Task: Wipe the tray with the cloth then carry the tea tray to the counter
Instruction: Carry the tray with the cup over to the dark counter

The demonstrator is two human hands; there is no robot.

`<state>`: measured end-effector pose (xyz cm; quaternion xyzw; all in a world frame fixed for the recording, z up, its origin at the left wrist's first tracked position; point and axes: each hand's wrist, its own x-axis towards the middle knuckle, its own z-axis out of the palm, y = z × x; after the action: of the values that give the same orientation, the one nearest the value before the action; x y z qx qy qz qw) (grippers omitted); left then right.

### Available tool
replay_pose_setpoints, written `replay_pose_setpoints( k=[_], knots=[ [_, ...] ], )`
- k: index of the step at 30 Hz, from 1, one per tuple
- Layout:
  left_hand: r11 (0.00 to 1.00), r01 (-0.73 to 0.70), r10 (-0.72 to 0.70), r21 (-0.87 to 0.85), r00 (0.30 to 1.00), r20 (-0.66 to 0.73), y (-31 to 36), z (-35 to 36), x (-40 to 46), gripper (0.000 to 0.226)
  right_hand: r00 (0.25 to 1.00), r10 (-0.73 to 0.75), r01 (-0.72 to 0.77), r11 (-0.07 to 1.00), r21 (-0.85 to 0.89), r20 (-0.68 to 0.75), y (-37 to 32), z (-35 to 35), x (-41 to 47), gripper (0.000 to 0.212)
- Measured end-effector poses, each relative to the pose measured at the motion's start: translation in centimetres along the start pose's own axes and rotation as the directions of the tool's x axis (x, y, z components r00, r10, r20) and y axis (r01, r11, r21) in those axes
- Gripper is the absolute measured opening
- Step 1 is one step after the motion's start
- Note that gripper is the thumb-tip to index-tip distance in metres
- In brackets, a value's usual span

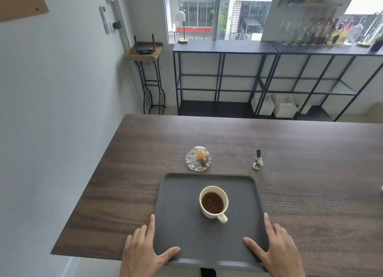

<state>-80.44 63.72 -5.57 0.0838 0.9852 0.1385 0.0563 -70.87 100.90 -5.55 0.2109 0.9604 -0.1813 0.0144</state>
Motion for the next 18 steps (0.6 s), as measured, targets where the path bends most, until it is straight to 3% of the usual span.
replay_pose_setpoints(
  k=[18],
  knots=[
    [0.998,-0.062,0.063,-0.01,0.998,0.026,-0.3,-1.0,3.4,0.123,0.995,-0.088,0.084,0.993,-0.087,-0.043,0.1,0.0,3.2,0.103]
  ],
)
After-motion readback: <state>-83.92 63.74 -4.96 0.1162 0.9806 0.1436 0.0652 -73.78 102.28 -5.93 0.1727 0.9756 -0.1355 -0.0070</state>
